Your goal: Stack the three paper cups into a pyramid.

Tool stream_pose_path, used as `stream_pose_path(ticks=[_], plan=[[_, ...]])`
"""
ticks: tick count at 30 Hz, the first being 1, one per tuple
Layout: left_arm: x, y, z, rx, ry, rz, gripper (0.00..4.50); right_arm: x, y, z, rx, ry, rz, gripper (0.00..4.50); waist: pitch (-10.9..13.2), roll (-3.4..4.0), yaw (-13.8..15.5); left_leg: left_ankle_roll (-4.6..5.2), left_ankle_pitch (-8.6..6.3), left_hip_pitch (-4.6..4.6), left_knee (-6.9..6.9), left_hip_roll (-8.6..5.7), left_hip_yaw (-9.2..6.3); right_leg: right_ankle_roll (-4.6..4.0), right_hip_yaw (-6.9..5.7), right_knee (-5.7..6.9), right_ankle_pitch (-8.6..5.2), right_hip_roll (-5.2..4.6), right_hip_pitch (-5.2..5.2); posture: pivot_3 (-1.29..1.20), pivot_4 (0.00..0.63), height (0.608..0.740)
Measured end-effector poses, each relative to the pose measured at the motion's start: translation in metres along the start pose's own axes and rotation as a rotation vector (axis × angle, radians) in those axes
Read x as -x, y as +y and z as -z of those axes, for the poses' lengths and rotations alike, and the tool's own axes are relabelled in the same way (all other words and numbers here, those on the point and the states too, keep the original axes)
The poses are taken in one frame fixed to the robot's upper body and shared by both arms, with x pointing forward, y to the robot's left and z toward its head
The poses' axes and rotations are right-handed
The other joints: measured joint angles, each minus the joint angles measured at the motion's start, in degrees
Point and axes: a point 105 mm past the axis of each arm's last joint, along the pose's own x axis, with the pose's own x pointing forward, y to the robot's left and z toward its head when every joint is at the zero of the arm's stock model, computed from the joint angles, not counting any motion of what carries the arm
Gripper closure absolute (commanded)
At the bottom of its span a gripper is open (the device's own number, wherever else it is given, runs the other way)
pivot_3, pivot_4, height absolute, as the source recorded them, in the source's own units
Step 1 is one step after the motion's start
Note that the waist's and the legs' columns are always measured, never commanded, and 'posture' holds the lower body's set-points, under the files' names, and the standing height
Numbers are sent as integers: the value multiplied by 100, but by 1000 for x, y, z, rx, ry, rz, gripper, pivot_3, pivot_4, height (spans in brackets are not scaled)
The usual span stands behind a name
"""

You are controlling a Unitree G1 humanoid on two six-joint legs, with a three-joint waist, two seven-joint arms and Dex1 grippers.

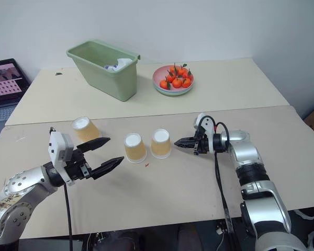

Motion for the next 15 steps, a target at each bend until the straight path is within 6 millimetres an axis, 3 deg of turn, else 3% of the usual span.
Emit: stream_pose_path(ticks=[4, 15], plan=[[0, 0, 1, -1, 3, -2, 0, 1, -7, -5, 5, -10, 4, 4177, 0, 0, 0, -9, 5, -1, 0, 0, 0, 0, 0, -1, 0, 0, 0, 0, 150, 727], [3, 1, 6, 14, 15, -24, 0, -27, 11, -4, 7, -33, -104, 4177, 0, 0, -7, -11, 6, -1, 0, 0, -1, 0, 0, 2, 0, 0, -1, 0, 150, 727]])
